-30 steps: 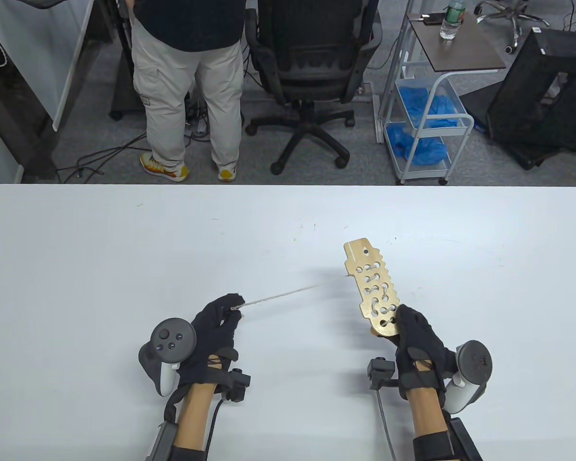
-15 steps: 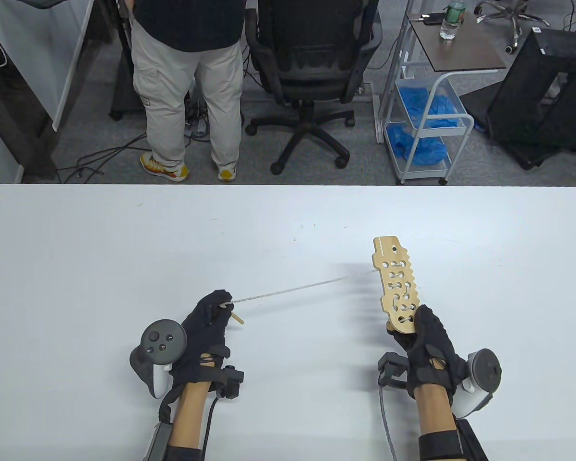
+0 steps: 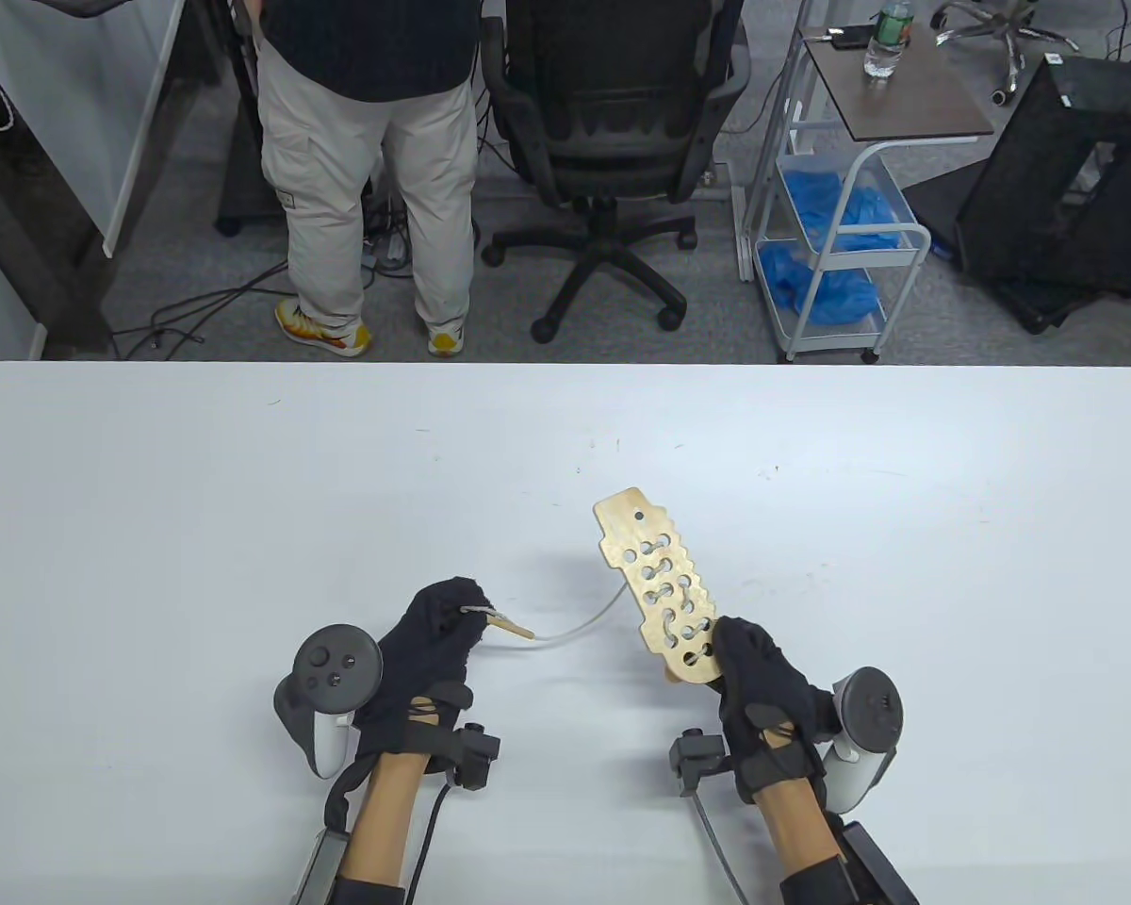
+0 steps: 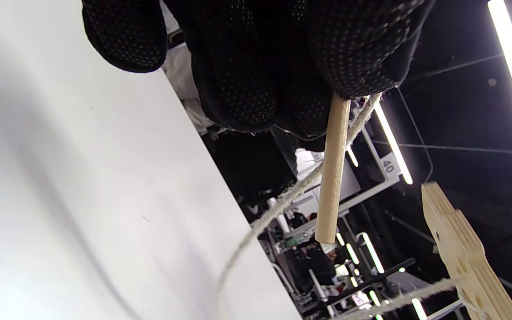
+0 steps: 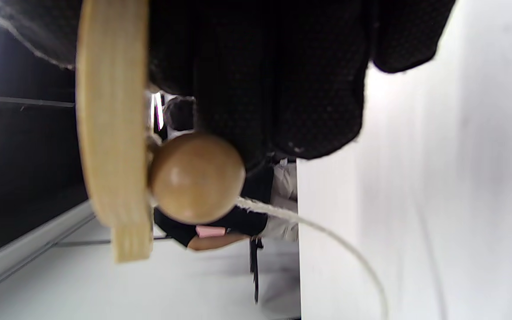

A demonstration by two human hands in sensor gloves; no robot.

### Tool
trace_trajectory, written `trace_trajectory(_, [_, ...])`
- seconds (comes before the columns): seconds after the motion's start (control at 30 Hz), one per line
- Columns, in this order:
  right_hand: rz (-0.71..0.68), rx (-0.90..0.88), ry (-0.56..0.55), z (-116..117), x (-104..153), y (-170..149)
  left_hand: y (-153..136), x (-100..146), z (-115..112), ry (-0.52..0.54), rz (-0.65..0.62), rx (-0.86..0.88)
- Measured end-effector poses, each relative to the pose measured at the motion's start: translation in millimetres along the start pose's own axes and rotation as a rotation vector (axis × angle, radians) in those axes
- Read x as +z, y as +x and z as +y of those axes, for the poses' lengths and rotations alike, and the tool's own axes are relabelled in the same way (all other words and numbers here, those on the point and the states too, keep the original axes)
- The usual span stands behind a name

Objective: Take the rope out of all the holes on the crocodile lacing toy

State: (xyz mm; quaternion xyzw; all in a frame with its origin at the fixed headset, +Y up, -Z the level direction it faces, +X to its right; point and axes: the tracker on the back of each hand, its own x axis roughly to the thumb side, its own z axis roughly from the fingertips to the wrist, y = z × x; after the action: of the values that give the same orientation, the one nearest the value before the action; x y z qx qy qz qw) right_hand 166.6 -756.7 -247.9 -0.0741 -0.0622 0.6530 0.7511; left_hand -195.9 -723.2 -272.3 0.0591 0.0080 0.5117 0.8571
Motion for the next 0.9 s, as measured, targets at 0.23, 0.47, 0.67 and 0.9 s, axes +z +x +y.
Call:
trace_trajectory(0.23, [-0.086, -0.013, 0.185, 27, 6, 3, -3, 2, -7, -0.037, 0.06, 0.245])
trace_trajectory(0.47, [-0.133, 0.007, 0.284, 38, 9, 4, -12, 0, -12, -0.126, 0.076, 0.513])
trace_trajectory(0.67, [-0.133, 0.004, 0.31, 41, 10, 4, -14, -1, -18, -0.181, 0.082, 0.652])
trace_trajectory(0.9, [-0.14, -0.005, 0.333, 43, 10, 4, -13, -1, -24, -0.232, 0.088, 0.715])
